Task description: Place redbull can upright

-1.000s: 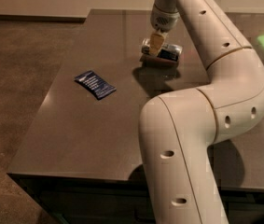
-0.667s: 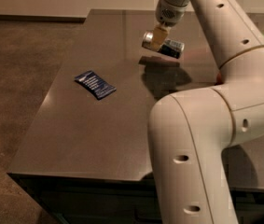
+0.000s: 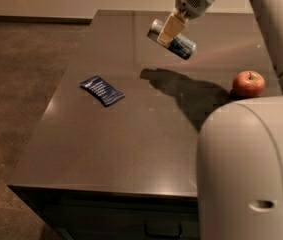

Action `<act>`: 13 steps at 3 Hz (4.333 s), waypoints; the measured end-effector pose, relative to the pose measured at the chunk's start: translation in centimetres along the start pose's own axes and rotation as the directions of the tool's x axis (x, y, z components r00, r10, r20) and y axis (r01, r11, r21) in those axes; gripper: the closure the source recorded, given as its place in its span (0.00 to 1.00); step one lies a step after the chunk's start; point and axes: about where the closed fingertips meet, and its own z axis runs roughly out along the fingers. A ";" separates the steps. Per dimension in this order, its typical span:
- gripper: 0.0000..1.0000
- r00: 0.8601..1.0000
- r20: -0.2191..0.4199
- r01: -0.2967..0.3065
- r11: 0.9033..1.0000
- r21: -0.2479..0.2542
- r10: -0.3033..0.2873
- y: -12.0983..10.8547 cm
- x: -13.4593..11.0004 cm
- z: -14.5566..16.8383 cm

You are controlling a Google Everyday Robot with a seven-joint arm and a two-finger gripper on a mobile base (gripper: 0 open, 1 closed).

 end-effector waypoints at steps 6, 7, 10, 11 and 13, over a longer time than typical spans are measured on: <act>1.00 0.778 0.613 -0.136 0.989 -0.049 0.138 10.0 -0.5 1.2; 1.00 0.702 0.690 -0.173 0.982 -0.073 0.175 9.5 -0.4 1.3; 1.00 0.557 0.815 -0.176 0.982 -0.068 0.156 9.4 0.4 1.3; 0.82 0.513 0.848 -0.151 0.987 -0.062 0.132 9.5 0.7 1.3; 0.35 0.454 0.885 -0.114 0.992 -0.059 0.105 9.8 1.4 1.8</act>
Offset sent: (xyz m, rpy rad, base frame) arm -0.1032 0.0396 0.0078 0.4178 -0.1564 0.0022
